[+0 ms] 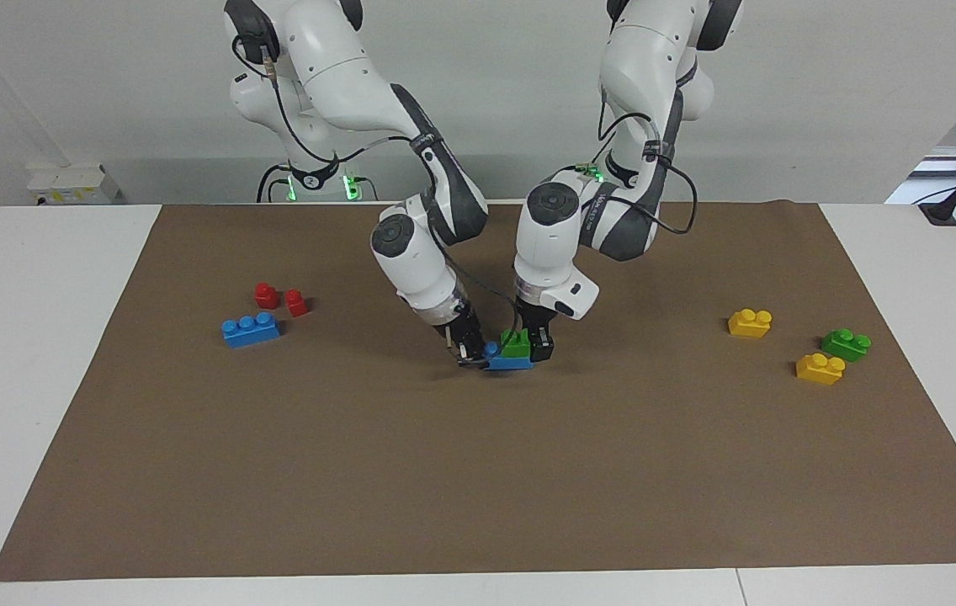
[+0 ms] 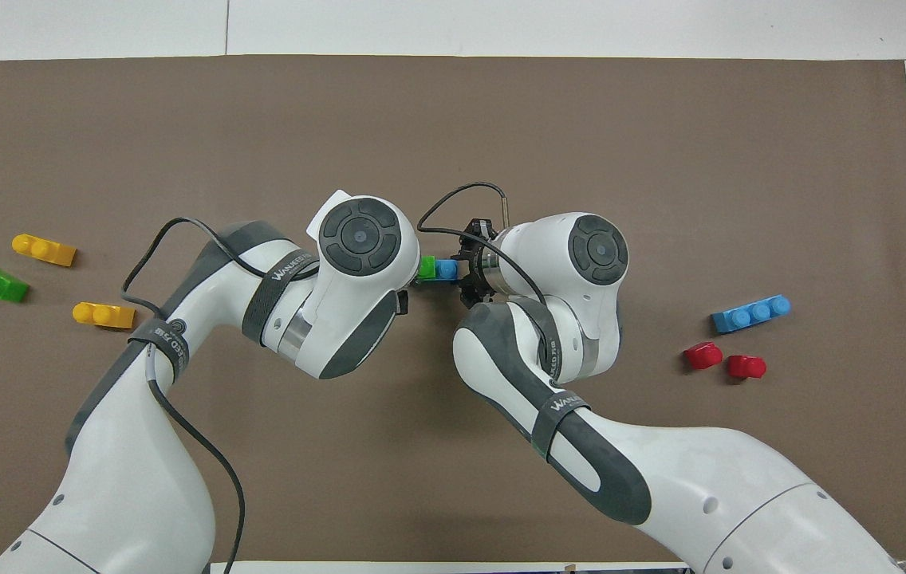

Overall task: Remove green block with left arm and hold with right
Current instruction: 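Pull the green block off with the left gripper while the right gripper holds blue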

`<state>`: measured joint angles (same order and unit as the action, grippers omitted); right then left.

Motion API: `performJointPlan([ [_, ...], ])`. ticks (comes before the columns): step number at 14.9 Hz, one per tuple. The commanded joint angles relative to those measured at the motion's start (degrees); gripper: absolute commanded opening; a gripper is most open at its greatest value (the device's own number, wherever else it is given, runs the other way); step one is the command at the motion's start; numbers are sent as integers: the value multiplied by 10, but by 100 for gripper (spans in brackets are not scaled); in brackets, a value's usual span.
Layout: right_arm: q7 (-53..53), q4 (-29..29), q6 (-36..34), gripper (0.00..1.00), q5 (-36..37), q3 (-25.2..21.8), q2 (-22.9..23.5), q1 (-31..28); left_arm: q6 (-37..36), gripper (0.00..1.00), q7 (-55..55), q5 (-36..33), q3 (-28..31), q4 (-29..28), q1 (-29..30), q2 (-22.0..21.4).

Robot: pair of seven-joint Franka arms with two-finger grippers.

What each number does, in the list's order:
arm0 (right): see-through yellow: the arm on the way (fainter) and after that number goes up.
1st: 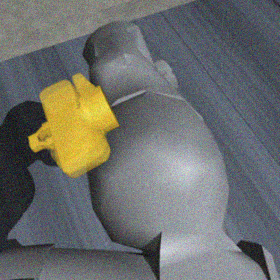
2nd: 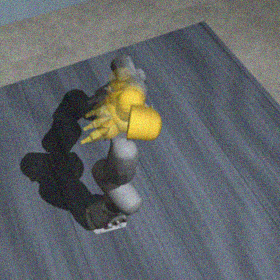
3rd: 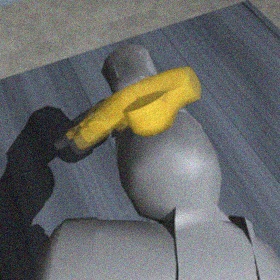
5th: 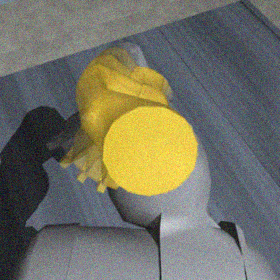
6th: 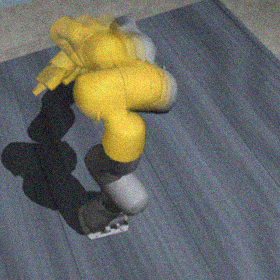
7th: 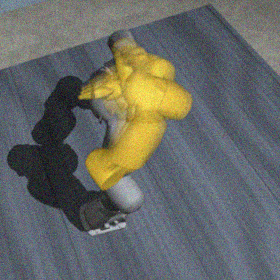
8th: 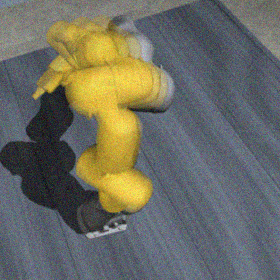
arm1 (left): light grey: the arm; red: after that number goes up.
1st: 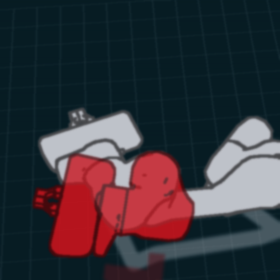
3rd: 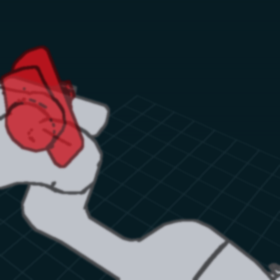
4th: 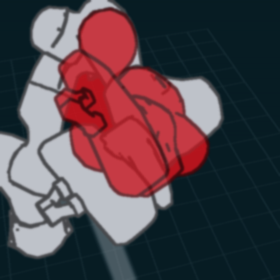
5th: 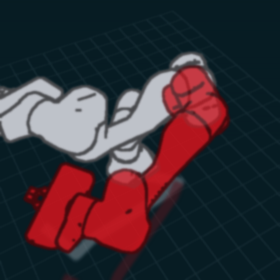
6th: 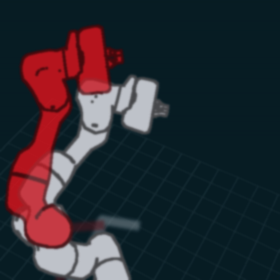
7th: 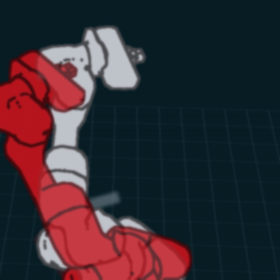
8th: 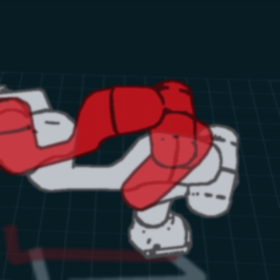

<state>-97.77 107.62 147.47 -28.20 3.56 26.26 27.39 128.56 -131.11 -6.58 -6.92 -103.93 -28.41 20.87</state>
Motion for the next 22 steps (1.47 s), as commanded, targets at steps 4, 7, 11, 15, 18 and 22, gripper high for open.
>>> performJointPlan([
  [4, 0, 7, 11, 0, -14, 1, -3, 3, 13, 0, -14, -13, 8, -1, -4, -7],
  [7, 0, 8, 11, 0, -14, 1, -3, 3, -2, 0, -11, -12, 8, -1, 2, -32],
  [11, 0, 8, 11, 0, -14, 0, -3, 3, -44, 0, -1, -12, 6, 0, 26, -79],
  [15, 2, -1, 1, 0, -12, 0, -3, -7, -71, 0, 33, -11, 8, 1, 48, -99],
  [18, 25, -37, -48, 0, -10, 0, -3, -30, -88, 0, 97, -11, 7, 0, 95, -110],
  [22, 120, -97, -189, 0, -3, -3, -13, -117, -104, 0, 243, -7, 7, 0, 176, -112],
])
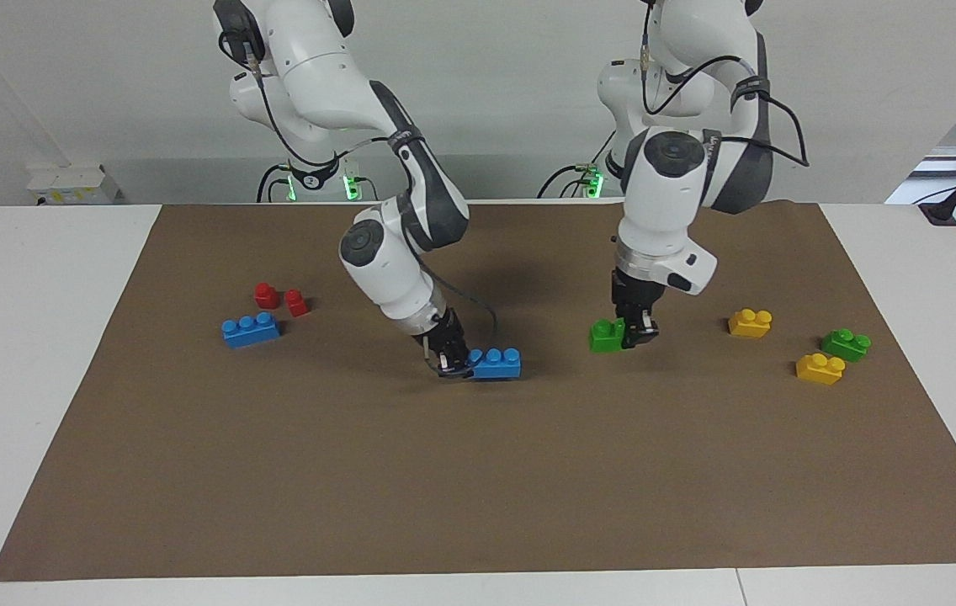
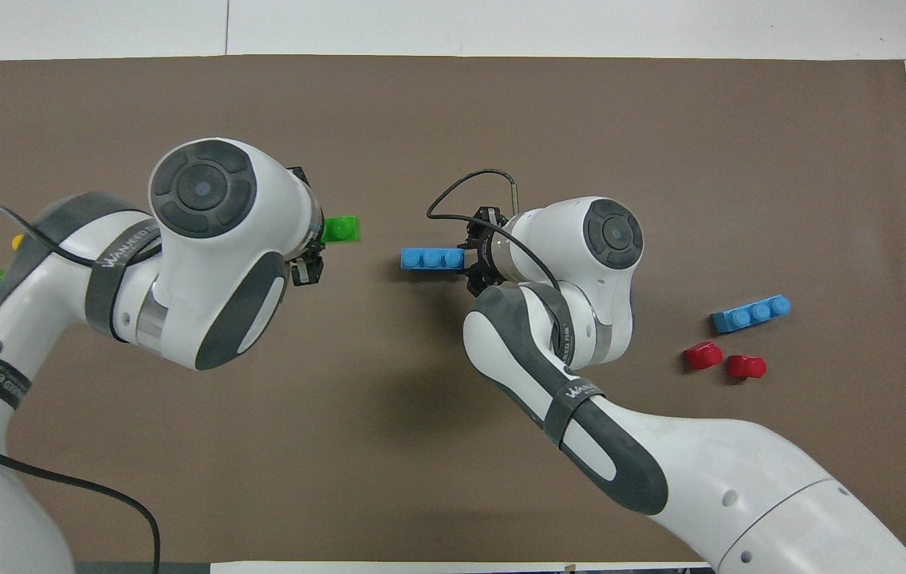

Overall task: Remove green block with left arm and hold with right
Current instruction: 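Pull the green block off with the left gripper while the right gripper holds blue, then carry the green block toward the yellow block while the right gripper carries blue away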

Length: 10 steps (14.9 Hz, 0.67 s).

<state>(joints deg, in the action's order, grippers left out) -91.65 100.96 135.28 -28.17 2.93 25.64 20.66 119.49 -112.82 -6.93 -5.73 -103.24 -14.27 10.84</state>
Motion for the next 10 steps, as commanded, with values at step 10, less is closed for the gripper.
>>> performJointPlan([
  [10, 334, -45, -244, 0, 36, -1, -26, -275, 36, 0, 327, 37, -4, -48, 168, -8],
])
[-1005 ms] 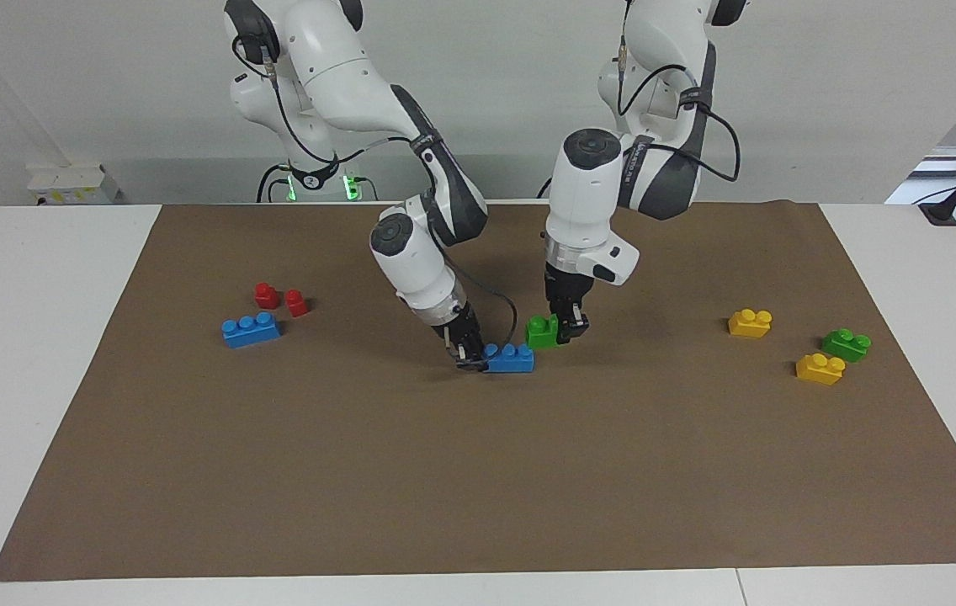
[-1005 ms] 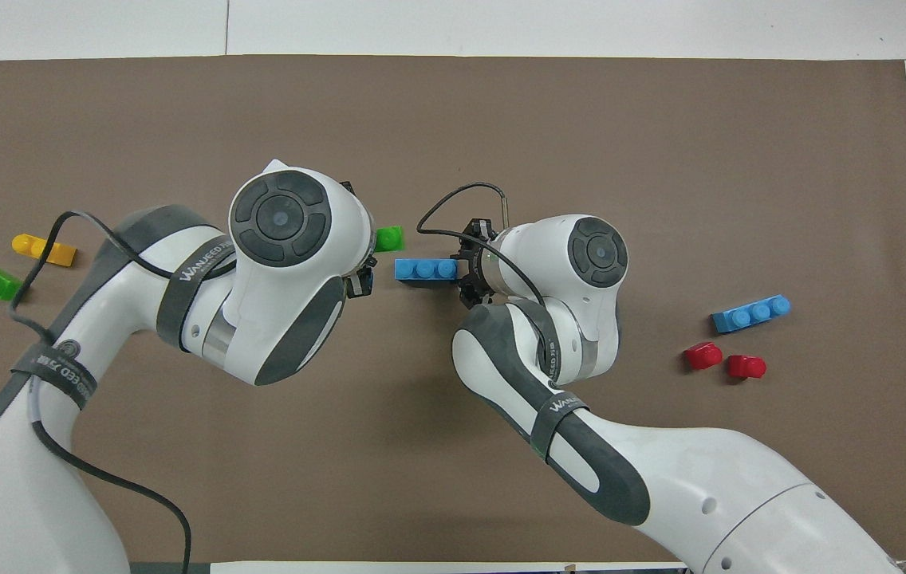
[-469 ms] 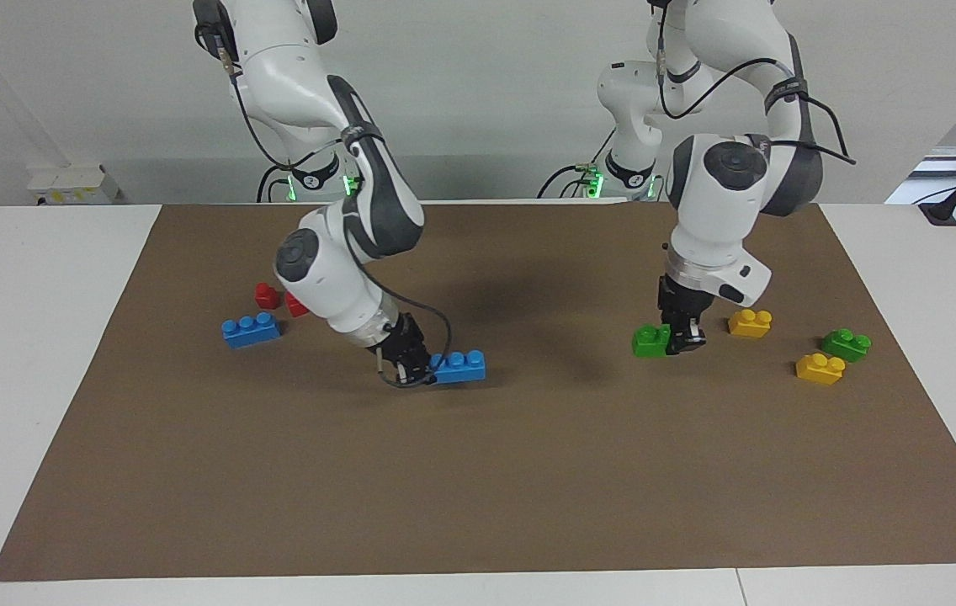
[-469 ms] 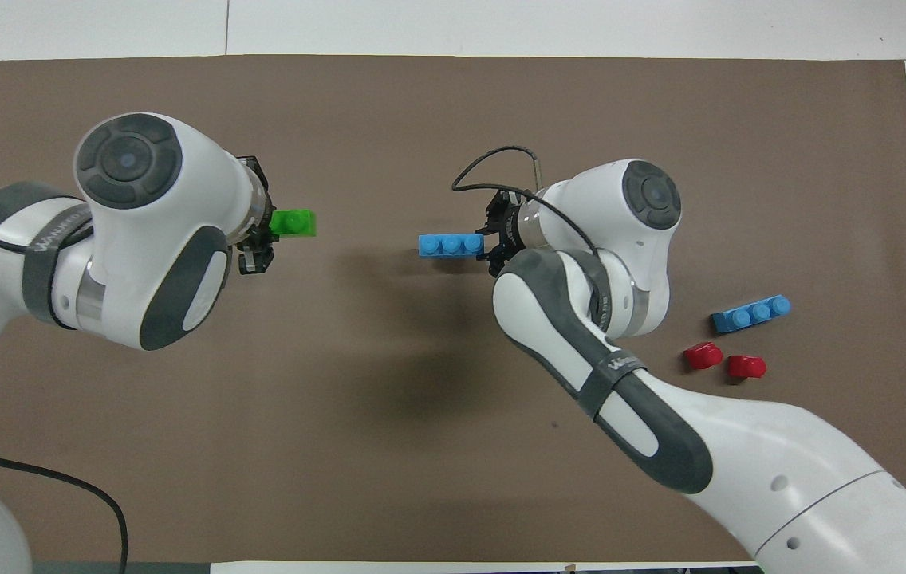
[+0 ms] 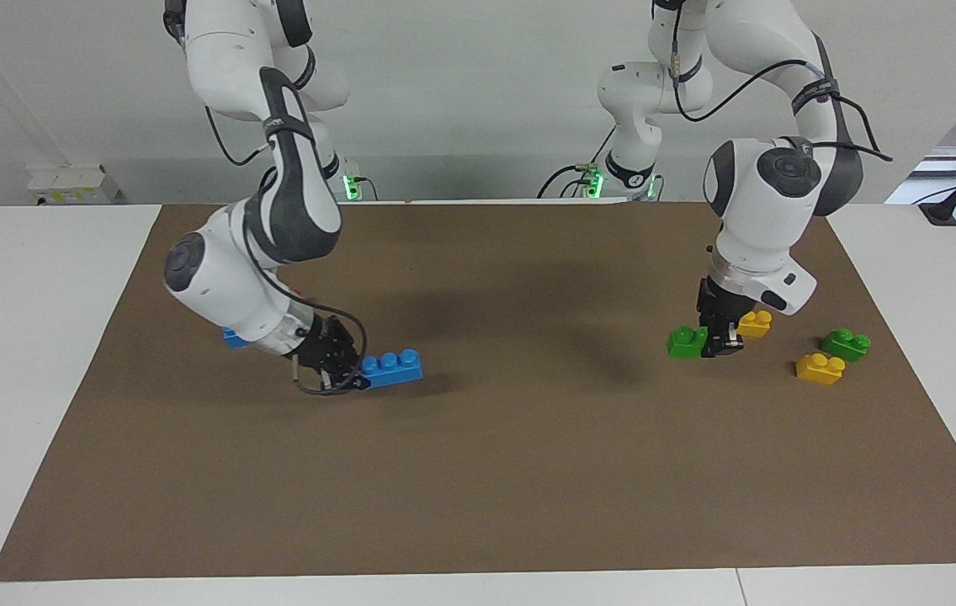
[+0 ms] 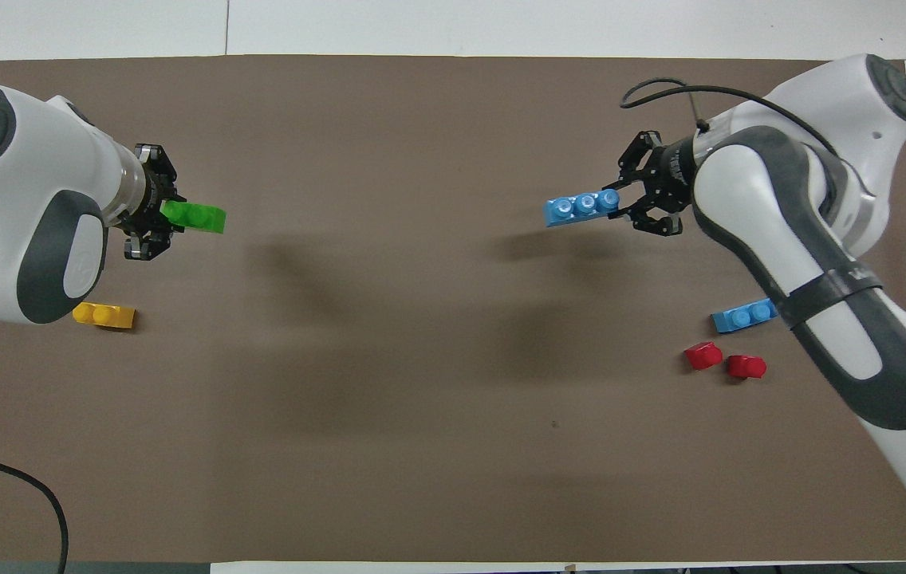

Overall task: Remove green block with left arm and hold with right
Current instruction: 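Carry the green block toward the yellow block while the right gripper carries blue away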

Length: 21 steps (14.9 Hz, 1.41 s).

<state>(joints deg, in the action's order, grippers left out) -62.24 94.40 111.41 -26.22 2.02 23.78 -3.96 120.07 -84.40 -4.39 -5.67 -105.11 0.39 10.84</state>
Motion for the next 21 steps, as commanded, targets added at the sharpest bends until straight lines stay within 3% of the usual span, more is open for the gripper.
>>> performJointPlan([
  [1, 56, 37, 0, 0, 21, 7, -14, -36, 48, 0, 57, 11, -4, -38, 29, -6],
  [4, 69, 56, 6, 0, 26, 7, -17, -58, 94, 0, 111, 11, -4, -62, 60, 1],
  [10, 69, 135, 80, 0, 24, 8, -22, -68, 170, 0, 156, 11, -2, -63, 75, 64],
  [20, 63, 155, 98, 2, 16, 8, -26, -69, 217, 0, 167, 10, -2, -63, 101, 103],
  [21, 59, 153, 98, 45, 16, 8, -26, -68, 217, 0, 179, 10, -2, -62, 102, 103],
])
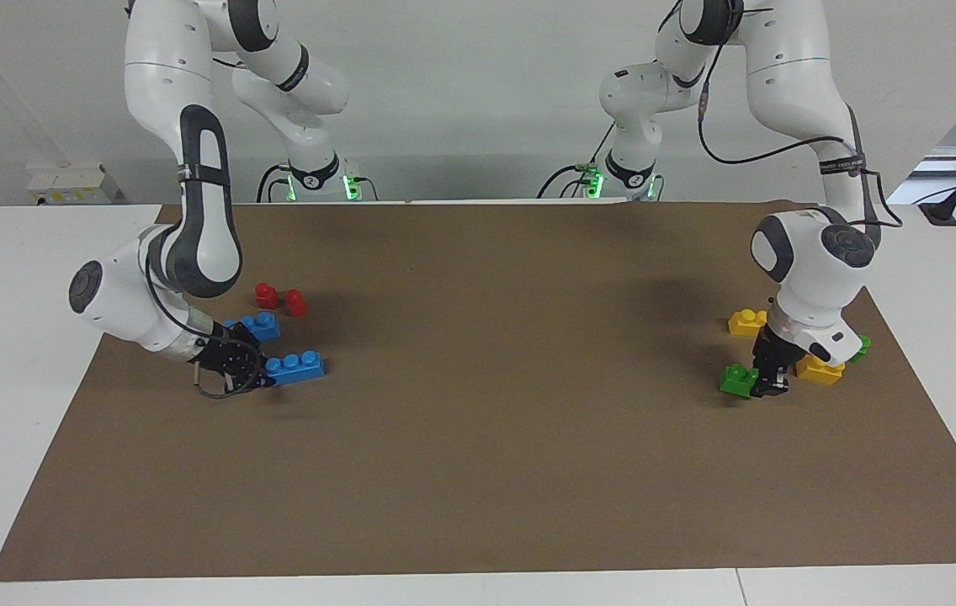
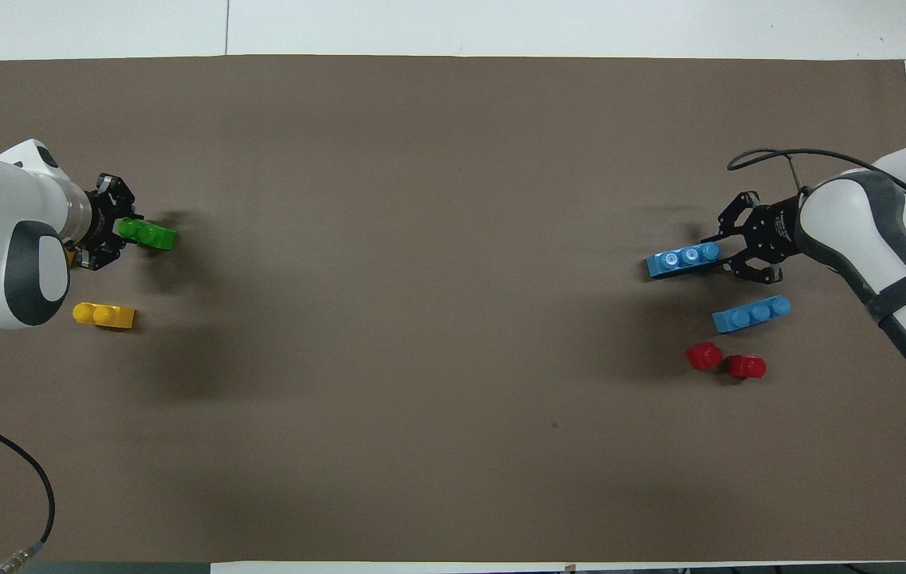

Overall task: Remove green block with left arm and hold with right
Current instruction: 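Carry the green block toward the yellow block while the right gripper carries blue away, then lower and release the blue block with the right gripper while the left gripper lowers green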

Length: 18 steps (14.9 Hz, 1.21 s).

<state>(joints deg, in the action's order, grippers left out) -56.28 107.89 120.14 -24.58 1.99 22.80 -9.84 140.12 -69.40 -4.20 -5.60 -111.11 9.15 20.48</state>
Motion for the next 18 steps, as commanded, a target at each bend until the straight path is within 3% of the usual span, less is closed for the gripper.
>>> performJointPlan([
  [1, -9, 13, 10, 74, 1, 8, -15, -8, 17, 16, 39, 9, -4, -2, 13, 6],
  [2, -21, 2, 5, 83, 1, 8, -14, -6, 17, 85, 43, 9, -3, -2, 12, 6],
  [3, -30, -1, 4, 88, 1, 8, -15, -4, 16, 100, 44, 9, -3, -1, 12, 6],
  [8, -24, -12, -7, 96, 15, 7, -47, -1, 2, 100, 58, 5, -2, 7, 10, -4],
  [11, 3, -56, -57, 98, 86, 10, -64, -1, -31, 100, 67, 2, -2, 27, 5, -17],
  [16, 119, -144, -171, 100, 141, 12, -82, -1, -112, 100, 220, -46, -5, 29, 3, -62],
  [18, 181, -153, -196, 100, 159, 12, -107, -1, -142, 100, 289, -46, -5, 29, -9, -81],
])
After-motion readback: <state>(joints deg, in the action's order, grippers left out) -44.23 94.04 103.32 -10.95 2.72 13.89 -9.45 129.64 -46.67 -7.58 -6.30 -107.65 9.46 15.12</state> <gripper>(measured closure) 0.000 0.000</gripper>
